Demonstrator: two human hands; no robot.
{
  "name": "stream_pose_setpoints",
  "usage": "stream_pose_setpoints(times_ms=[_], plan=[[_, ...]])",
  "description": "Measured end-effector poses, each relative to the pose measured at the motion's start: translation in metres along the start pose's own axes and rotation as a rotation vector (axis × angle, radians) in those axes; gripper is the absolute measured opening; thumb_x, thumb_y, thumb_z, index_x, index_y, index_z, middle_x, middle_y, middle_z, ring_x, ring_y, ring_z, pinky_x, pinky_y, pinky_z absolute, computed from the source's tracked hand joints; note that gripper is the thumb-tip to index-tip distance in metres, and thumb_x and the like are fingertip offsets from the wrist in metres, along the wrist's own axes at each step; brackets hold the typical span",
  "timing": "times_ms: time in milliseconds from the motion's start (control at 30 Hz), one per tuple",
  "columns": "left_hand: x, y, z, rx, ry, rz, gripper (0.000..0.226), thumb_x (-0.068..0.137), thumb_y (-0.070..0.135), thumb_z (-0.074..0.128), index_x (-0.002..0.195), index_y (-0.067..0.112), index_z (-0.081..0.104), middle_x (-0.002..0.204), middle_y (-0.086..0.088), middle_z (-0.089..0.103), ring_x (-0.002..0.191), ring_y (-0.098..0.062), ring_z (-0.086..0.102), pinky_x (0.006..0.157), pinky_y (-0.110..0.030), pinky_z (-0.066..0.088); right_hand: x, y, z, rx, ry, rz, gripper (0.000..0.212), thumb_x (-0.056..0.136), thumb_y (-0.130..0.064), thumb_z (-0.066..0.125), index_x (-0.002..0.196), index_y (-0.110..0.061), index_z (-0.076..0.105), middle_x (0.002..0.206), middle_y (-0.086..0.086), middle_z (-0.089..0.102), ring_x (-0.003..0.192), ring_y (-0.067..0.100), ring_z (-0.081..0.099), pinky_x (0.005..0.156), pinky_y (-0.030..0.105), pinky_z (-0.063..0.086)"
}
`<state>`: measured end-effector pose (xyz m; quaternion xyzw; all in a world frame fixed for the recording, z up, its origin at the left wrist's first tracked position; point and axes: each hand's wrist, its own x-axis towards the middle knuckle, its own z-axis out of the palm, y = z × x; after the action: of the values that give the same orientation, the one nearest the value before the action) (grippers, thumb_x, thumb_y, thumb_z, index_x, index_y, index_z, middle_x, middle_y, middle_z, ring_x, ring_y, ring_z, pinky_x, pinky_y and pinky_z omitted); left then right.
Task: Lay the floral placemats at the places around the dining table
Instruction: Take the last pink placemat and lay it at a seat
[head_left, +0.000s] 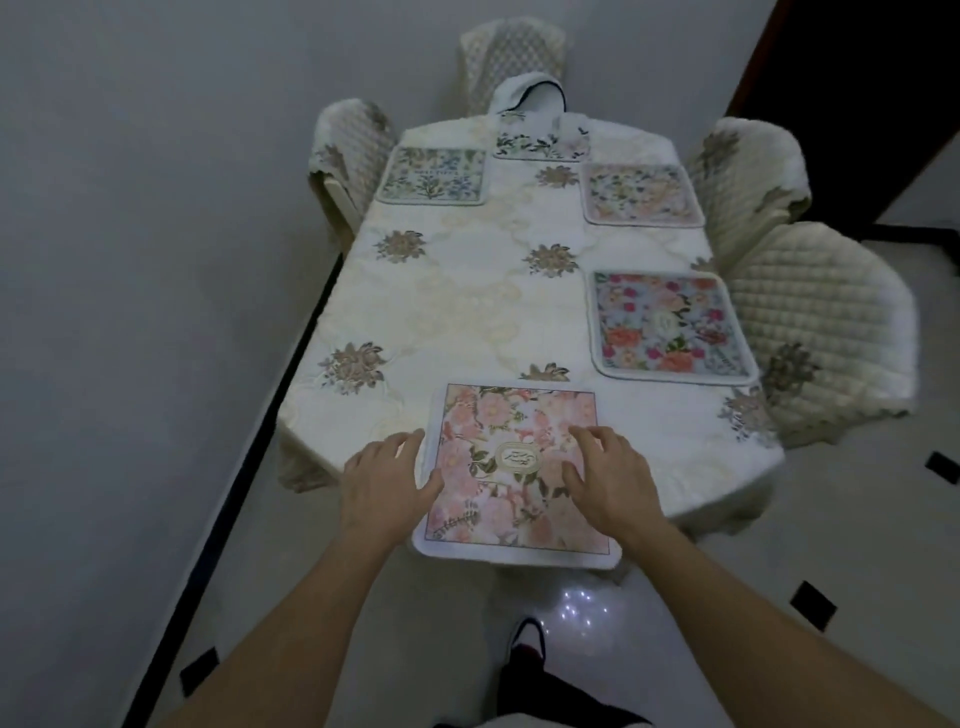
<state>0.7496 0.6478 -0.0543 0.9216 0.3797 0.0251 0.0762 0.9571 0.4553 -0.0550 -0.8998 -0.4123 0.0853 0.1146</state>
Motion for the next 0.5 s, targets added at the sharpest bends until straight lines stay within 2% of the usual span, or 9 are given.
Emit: stream_pose_setpoints(times_ms=[100,267,500], plan=[[0.022,0.007,0.008,-0.014,-0.036,-0.036,0.074,0.081,0.063,0.031,0.134,0.019,0.057,0.128,-0.004,0.064,0.109,-0.028,0.063,0.089,-0.042,0.048,0.012,0.021,0.006,0.021,-0.003,0.065,0.047,0.095,-0.035,0.05,0.139,-0.016,0.049,0.137,0.012,0.054,0.119,0.029,0.054,0.096,0.042,0.046],[0.05,0.006,0.023,-0.054,-0.14,-0.167,0.066,0.09,0.061,0.049,0.142,0.021,0.048,0.138,-0.004,0.056,0.12,-0.026,0.056,0.097,-0.041,0.043,0.031,0.036,0.013,0.076,-0.082,0.153,0.051,0.097,-0.036,0.046,0.144,-0.017,0.043,0.143,0.01,0.048,0.124,0.028,0.048,0.1,0.042,0.043],[0.066,0.011,0.049,-0.224,-0.254,-0.285,0.068,0.086,0.059,0.06,0.137,0.015,0.05,0.131,-0.01,0.057,0.118,-0.031,0.055,0.096,-0.046,0.046,0.04,0.051,0.029,0.112,-0.149,0.251,0.049,0.098,-0.037,0.044,0.143,-0.019,0.042,0.143,0.009,0.047,0.125,0.028,0.047,0.096,0.043,0.045]])
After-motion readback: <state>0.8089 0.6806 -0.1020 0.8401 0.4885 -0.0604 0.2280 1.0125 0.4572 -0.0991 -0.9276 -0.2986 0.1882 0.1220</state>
